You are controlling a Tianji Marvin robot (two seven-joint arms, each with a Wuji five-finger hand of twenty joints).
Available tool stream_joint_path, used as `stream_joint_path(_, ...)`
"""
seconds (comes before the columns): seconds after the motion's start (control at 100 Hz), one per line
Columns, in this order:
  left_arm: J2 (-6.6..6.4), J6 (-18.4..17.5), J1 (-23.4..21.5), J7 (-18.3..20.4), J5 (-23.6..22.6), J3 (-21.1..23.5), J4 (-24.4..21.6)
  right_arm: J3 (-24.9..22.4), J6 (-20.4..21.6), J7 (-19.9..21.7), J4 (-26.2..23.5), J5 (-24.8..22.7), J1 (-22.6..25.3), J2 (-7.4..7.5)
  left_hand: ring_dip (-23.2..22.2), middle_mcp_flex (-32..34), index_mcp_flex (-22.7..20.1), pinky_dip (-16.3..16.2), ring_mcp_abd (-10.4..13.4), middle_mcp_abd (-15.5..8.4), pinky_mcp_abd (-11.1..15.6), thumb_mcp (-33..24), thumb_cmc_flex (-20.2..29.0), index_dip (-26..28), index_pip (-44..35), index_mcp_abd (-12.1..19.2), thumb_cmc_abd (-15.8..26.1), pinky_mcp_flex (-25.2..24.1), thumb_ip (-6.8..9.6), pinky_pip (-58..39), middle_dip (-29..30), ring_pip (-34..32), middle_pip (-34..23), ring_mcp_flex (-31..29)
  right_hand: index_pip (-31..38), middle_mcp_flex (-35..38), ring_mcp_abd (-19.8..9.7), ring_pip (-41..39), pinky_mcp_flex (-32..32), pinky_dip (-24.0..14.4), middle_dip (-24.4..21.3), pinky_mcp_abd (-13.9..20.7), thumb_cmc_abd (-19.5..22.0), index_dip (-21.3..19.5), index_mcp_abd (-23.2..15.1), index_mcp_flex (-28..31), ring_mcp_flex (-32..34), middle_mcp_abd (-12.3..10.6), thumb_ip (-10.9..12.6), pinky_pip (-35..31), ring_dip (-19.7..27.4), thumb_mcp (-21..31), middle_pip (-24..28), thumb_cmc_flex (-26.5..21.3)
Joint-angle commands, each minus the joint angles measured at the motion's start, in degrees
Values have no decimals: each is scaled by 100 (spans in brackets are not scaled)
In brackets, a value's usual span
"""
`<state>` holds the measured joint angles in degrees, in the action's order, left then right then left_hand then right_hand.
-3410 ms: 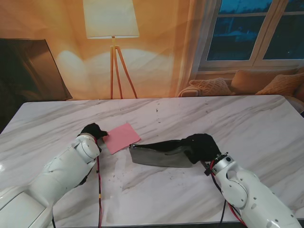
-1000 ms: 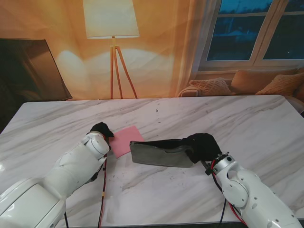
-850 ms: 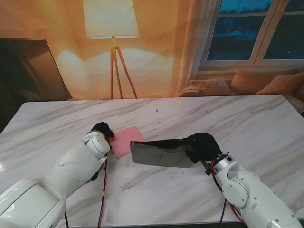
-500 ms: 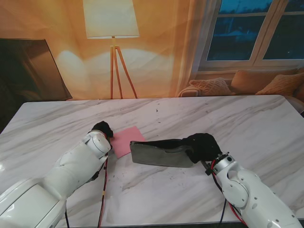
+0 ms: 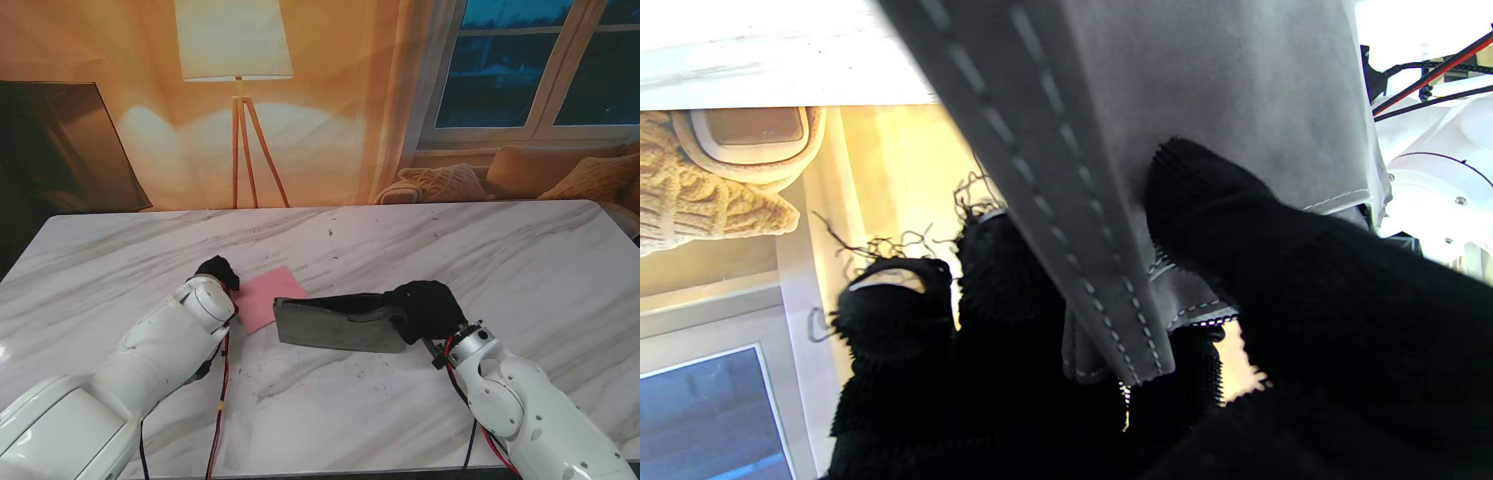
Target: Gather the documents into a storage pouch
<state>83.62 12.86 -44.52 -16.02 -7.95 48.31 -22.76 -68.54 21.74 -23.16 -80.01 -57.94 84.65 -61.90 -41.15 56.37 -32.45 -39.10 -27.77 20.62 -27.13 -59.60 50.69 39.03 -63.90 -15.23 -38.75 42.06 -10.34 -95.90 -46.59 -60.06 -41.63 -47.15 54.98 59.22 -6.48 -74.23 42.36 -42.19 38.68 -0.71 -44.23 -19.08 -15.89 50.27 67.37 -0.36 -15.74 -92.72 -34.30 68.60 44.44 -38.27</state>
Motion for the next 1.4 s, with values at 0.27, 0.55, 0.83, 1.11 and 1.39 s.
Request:
stream_joint_path(0.27, -294, 166, -230, 181, -382, -250, -444, 8, -12, 89, -18, 2, 12, -6, -1026, -832, 70, 235, -594, 126, 1170, 585, -1054, -155, 1044, 72, 437, 776, 128, -1087, -56, -934, -988, -172, 642, 123, -352, -72, -16, 67, 28, 65, 320, -232, 2, 477, 120, 87, -46, -238, 18, 17, 78, -151)
stream_joint_path(0.55, -577, 586, -434, 475, -588, -280, -1033, 23, -11, 74, -2, 10, 2, -9, -1119, -361, -546, 960, -372, 31, 1889, 1099, -1437, -386, 1542, 138, 786, 1751, 246, -2106, -289, -1590, -1292, -966, 637, 124, -350, -69, -20, 68, 27, 62, 322, -229, 0, 472, 118, 82, -47, -236, 20, 21, 79, -147)
stream_joint_path(0.83, -445, 558, -355, 577, -366, -309, -825, 28, -12, 61, 6, 12, -2, -11, -889, 202, -1392, 1264, -424, 38, 2020, 1358, -1582, -966, 1921, -89, 1029, 1994, 378, -2383, -98, -1691, -1314, -1485, 638, 126, -350, -69, -23, 69, 26, 56, 318, -225, 7, 477, 118, 80, -48, -233, 20, 24, 79, -146)
stream_joint_path(1.11, -248, 512, -245, 495, -248, -386, -507, 22, -23, 55, 11, 15, 0, -12, -688, 433, -1393, 1055, -331, -123, 2167, 996, -914, -1094, 978, 140, 181, 2015, -131, -2407, 19, -1807, -1486, -1717, 638, 124, -350, -69, -25, 70, 26, 55, 322, -224, 6, 474, 118, 85, -48, -231, 20, 20, 78, -148)
stream_joint_path(1.39, -115, 486, -220, 305, -179, -348, -352, 16, -21, 50, 15, 12, 2, -12, -795, 355, -1274, 1237, -481, -99, 1734, 225, -387, -1194, 699, 262, -25, 1939, -144, -2321, -245, -1590, -1269, -1322, 642, 124, -349, -64, -25, 71, 26, 53, 321, -228, -4, 478, 115, 77, -47, -231, 22, 20, 79, -150)
